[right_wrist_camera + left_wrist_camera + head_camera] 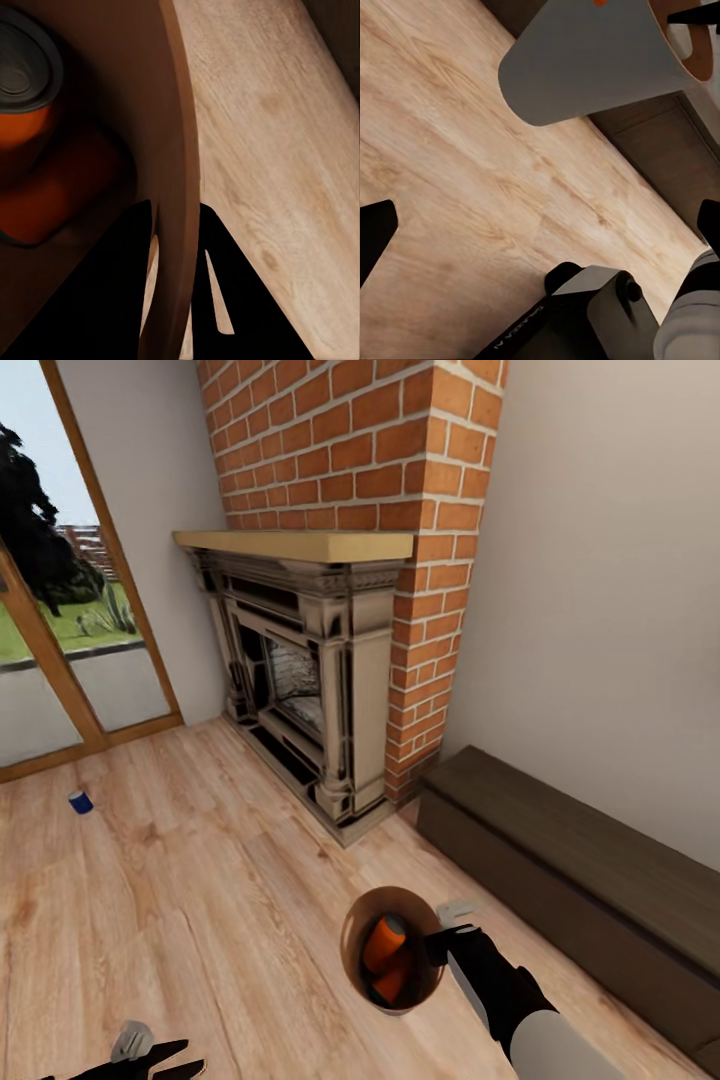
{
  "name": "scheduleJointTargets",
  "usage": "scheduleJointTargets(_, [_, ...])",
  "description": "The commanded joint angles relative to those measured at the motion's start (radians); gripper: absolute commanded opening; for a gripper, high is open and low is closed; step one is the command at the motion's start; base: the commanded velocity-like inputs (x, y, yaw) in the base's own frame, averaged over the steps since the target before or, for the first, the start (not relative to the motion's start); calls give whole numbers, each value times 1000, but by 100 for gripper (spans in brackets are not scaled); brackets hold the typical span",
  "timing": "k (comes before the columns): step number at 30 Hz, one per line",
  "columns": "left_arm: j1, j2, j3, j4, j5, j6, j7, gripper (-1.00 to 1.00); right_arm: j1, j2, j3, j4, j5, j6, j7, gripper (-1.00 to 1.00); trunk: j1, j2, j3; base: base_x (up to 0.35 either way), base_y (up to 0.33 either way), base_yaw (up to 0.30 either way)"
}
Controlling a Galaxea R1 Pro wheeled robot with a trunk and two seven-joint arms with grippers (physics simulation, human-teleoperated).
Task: Put the three can of soda from the living room inside the tash can in the kitchen.
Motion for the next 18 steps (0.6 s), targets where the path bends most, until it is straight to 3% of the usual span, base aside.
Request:
scheduleJointTargets(1, [0,0,0,0,0,0,0,100,-1,1,0,-1,-5,0,5,-100,0,0,0,294,235,290])
scheduleJointTargets(18, [0,0,0,0,1,1,-2,100,-1,1,0,-1,-7,-1,5,-100,0,0,0,295,235,290])
